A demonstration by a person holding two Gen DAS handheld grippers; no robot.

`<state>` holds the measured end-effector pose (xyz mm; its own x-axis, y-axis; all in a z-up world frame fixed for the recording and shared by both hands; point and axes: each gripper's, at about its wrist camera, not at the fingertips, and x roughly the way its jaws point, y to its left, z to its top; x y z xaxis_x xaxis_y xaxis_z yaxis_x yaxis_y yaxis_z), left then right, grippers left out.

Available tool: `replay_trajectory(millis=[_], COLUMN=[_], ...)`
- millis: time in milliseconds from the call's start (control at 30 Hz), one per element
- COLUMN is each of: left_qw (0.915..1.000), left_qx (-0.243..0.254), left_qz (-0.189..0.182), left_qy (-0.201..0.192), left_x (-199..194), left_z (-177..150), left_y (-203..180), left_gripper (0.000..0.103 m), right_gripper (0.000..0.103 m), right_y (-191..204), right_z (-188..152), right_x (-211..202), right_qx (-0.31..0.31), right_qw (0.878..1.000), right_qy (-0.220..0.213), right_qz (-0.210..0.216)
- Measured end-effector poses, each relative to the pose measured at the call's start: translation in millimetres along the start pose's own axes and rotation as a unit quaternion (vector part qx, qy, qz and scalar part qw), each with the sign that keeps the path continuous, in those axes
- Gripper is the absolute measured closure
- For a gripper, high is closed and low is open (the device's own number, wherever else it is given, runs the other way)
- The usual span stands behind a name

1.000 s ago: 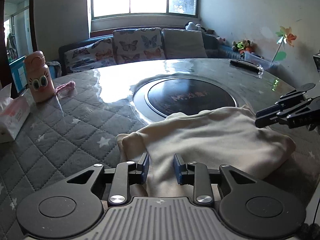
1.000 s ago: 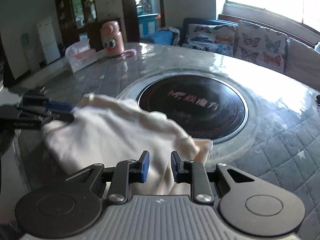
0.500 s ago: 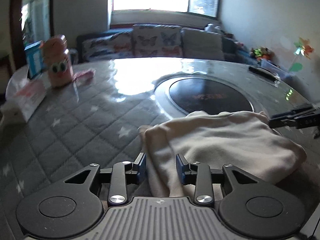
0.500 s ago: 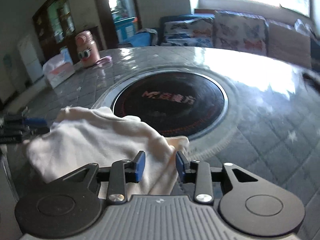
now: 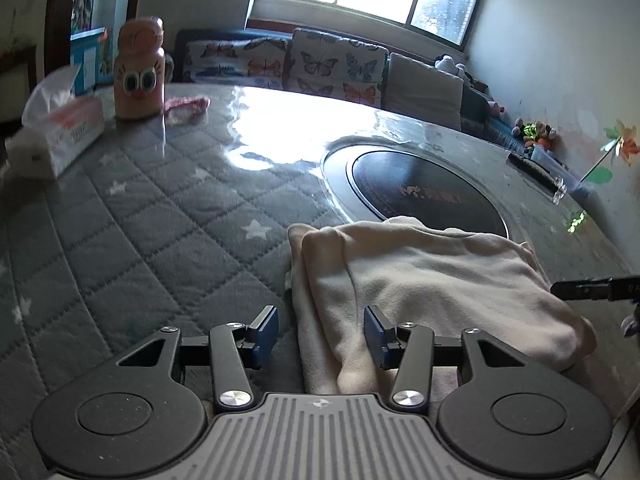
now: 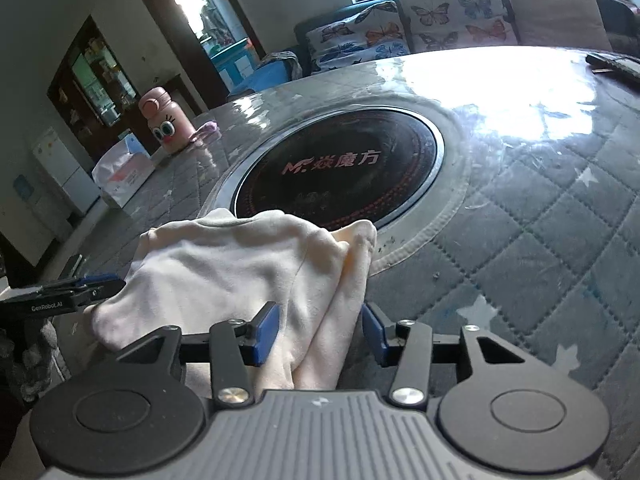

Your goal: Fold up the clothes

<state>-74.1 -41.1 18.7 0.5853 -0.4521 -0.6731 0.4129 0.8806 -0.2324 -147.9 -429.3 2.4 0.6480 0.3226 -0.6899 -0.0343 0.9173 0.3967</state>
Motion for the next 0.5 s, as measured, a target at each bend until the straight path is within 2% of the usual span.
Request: replay_trajectory(millis=[67,100,200,233,267,300,367,500], left_qw=[0.9999,0.9998,0.9995,0.9995,0.9996,0.9996,0.9996,0.9997], left_qx=[-0.011,-0.014,-0.023,-0.022,-0.022,-0.022,-0.022,-0.023], left_qz=[-0.007,-0.01,-0.021,-0.02,-0.02,-0.019,-0.017,-0.011], left_qy=[0.005,0.005,0.007,0.006,0.005,0.004,0.002,-0.002], left_x=[2,2,3,3,3,2,0,-3], left_z=[0,0,0,0,0,0,0,1], left_y=[2,2,1,0,-1,-1,-1,0], left_gripper=[0.059,0.067,0.076,0.078,0.08,0.08,0.08,0.077], right_gripper=[0.054,0.054,0.056,0.06,0.072,0.078,0.084,0.085], right_y=[-1,0,4,5,6,7,9,10], right_z=[-1,-1,-2,-2,-2,-2,-2,-2], right_x=[1,1,3,4,5,6,6,2], right_qx=[0.01,0.011,0.009,0.008,0.009,0.011,0.009,0.006], right_qw=[1.0,1.0,1.0,1.0,1.0,1.0,1.0,1.0], right_qy=[-0.003,-0.003,-0.002,-0.002,-0.002,-0.001,-0.003,-0.008], right_qz=[0.002,0.002,0.004,0.004,0.005,0.007,0.006,0.01])
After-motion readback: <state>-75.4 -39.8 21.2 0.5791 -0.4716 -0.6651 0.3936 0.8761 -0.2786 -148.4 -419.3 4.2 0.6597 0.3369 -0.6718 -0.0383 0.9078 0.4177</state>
